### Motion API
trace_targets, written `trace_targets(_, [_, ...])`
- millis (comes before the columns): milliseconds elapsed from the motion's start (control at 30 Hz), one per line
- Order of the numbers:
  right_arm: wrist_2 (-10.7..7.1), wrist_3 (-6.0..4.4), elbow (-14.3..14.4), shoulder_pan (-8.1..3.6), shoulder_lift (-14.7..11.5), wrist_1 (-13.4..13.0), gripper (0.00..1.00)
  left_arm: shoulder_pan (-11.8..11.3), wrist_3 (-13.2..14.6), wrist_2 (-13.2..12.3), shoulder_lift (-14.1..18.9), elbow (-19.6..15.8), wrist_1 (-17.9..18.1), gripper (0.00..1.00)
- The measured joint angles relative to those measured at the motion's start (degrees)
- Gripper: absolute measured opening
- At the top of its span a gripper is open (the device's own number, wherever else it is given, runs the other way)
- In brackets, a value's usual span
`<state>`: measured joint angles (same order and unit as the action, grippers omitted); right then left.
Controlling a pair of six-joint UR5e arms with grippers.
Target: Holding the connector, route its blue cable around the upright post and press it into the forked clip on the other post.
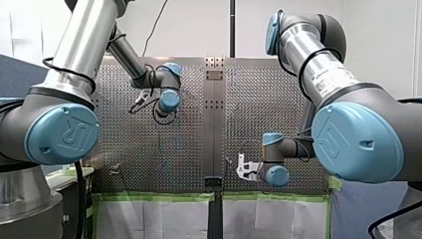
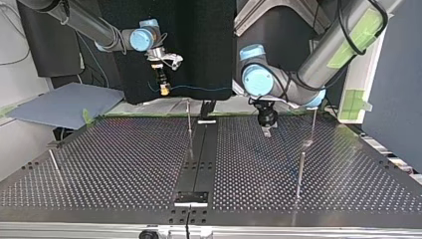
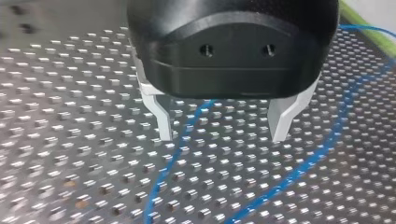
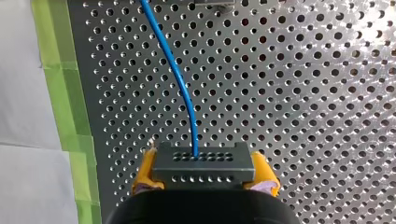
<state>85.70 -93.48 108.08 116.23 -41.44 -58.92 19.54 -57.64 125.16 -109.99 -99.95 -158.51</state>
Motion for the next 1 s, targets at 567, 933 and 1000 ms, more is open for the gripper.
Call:
trace_targets(567, [0.0,0.04,0.0,0.03,-0.01,0.13,0.0,-3.69,0.16,0.47,4.98,0.91,0.45,1.0])
trace_targets(933, [0.0,0.04,0.0,0.03,-0.01,0.17,0.0,-4.08,0.02,-2.07,2.17,0.91,2.54,1.0])
trace_targets(1000, [0.0,0.04,-0.01,0.03,-0.01,0.11,0.0,-4.3,0.0,-2.09,2.1,0.91,3.12,1.0])
